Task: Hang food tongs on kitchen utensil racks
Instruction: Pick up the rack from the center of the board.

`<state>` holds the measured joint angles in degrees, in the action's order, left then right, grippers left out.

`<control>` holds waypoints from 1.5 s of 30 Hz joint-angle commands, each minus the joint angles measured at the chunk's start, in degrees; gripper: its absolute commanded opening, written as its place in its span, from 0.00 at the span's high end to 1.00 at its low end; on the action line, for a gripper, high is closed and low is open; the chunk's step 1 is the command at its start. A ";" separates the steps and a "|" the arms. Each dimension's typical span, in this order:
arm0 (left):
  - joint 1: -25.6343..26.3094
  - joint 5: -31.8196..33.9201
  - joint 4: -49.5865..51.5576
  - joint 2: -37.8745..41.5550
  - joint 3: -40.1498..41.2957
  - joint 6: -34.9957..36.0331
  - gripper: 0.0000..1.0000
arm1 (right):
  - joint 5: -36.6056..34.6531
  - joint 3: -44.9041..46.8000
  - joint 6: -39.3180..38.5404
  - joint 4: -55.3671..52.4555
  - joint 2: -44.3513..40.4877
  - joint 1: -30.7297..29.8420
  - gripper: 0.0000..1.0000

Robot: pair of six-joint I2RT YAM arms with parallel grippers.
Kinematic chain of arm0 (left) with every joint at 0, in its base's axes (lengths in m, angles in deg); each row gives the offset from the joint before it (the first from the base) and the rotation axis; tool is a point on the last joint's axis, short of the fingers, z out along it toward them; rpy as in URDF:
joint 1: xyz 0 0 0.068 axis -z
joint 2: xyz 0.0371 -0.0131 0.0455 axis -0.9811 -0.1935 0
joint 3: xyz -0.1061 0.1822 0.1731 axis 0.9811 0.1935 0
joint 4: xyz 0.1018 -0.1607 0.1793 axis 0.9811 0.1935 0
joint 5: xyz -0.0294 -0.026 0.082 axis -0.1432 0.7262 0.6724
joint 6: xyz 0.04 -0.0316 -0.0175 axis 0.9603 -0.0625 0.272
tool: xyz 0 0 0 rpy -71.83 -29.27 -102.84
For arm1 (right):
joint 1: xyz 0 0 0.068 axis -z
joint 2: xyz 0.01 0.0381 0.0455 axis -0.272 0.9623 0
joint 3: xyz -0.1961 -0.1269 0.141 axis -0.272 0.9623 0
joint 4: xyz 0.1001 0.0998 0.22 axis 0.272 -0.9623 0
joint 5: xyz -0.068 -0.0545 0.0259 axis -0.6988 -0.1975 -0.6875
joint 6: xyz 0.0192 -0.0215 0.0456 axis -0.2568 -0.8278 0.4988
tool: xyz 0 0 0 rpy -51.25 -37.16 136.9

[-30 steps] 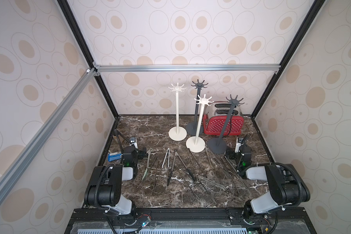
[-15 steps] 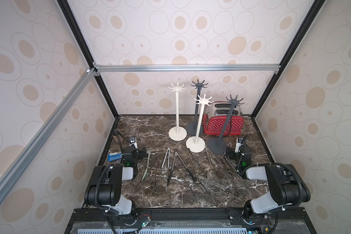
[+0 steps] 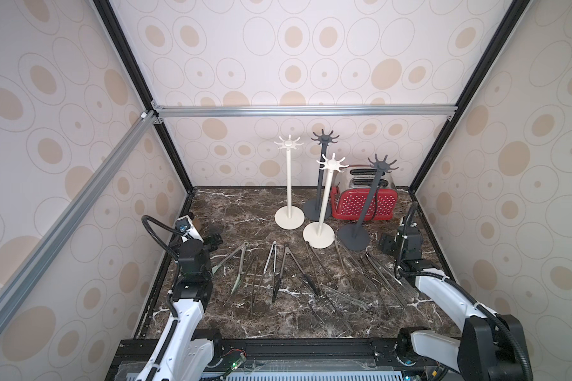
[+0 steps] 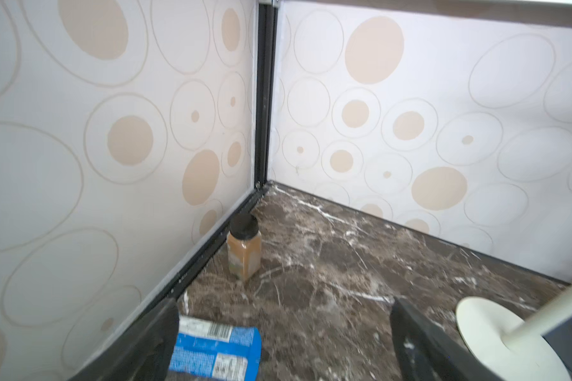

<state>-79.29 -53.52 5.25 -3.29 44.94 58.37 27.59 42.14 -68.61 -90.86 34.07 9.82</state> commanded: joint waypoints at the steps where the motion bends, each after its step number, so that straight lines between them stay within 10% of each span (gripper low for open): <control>1: 1.15 -3.56 15.20 3.21 -2.64 -3.92 0.01 | -2.83 -6.00 5.00 -20.97 -2.47 -6.69 0.13; 12: 4.57 -19.49 18.56 -0.26 -8.16 -2.99 0.01 | 1.41 -4.85 3.25 -20.71 -10.30 -34.00 0.09; 24: 6.07 -23.82 -5.40 -6.64 -0.98 5.99 0.01 | 0.04 -15.58 -8.08 4.76 10.29 -34.77 0.10; 45: 6.41 -31.88 -13.11 -13.56 -3.19 10.42 0.01 | -8.93 -18.28 -6.68 32.85 25.57 -31.41 0.15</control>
<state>-73.22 -84.10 -4.67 -17.41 43.30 67.13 19.68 25.77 -75.26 -62.88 58.55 -22.65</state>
